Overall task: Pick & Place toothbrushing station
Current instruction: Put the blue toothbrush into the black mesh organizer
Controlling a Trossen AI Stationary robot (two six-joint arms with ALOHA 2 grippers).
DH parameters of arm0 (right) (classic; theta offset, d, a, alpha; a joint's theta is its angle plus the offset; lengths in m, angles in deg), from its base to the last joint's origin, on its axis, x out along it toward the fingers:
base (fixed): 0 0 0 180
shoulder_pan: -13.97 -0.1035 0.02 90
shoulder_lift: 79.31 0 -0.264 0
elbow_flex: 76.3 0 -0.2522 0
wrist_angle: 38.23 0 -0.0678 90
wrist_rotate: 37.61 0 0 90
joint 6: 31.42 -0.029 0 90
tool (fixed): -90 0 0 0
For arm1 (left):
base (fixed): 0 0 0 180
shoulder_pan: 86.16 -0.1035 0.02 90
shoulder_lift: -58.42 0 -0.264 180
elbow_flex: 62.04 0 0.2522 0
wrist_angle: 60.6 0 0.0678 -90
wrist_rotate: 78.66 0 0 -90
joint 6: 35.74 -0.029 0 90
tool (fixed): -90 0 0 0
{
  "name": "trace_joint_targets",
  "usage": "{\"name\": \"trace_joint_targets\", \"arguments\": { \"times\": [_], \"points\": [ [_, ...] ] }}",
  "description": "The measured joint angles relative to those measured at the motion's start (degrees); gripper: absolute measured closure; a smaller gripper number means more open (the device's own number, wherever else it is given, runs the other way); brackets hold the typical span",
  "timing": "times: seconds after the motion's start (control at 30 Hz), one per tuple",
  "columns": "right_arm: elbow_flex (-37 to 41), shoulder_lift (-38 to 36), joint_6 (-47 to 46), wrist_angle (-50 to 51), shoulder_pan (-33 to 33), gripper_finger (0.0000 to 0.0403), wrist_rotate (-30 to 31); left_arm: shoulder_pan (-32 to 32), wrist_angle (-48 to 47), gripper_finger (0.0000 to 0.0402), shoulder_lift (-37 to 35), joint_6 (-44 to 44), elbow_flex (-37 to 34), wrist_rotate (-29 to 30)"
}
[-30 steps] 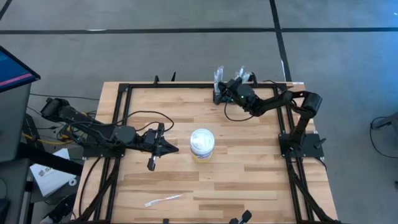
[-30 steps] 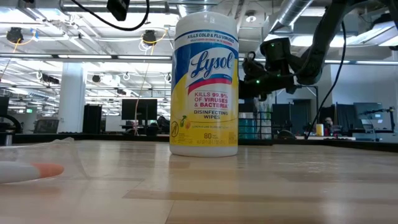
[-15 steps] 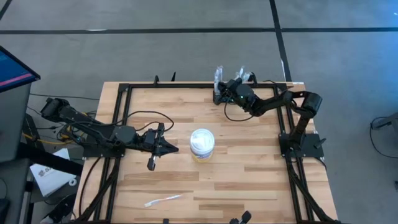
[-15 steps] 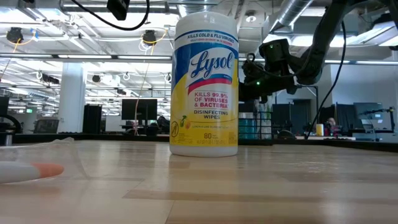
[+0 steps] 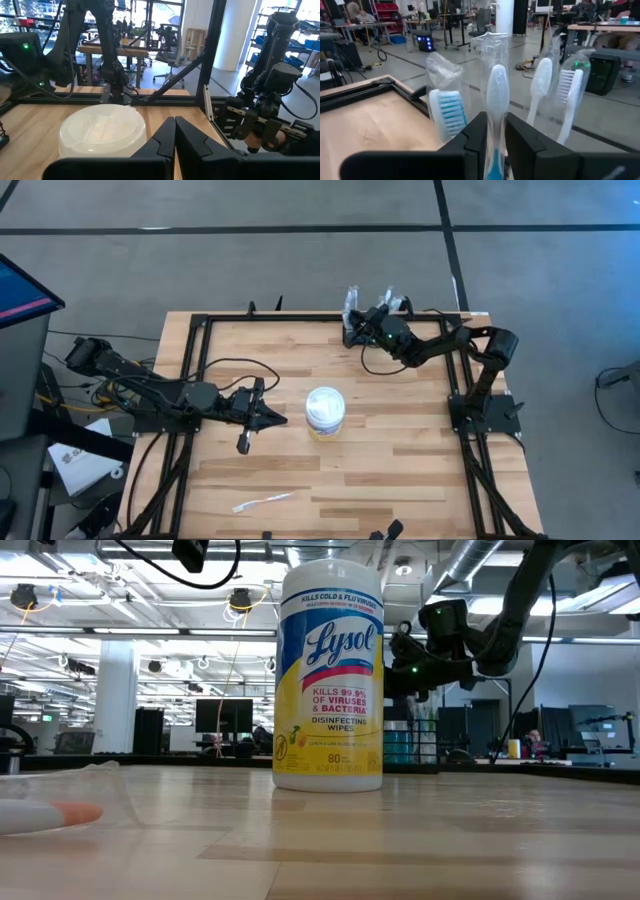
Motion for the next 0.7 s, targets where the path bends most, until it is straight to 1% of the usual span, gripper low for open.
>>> {"name": "trace_joint_targets", "arguments": {
  "times": [0.2, 0.33, 0.47, 0.7],
  "points": [
    [0.0, 0.0, 0.2, 0.4, 0.0, 0.0346, -0.9, 0.0, 0.0, 0.0400, 0.0, 0.0, 0.0, 0.0],
    [0.0, -0.3, 2.7, 1.0, -0.6, 0.0346, -1.0, 0.0, -0.1, 0.0400, 0.0, 0.0, 0.0, 0.0],
    [0.0, -3.8, 5.1, 2.9, -1.5, 0.0345, -1.3, 0.0, -0.1, 0.0400, 0.0, 0.0, 0.0, 0.0],
    [0.0, -12.4, 6.7, 14.3, -1.3, 0.0345, -1.3, 0.0, -0.2, 0.0400, 0.0, 0.2, 0.0, 0.0]
  ]
}}
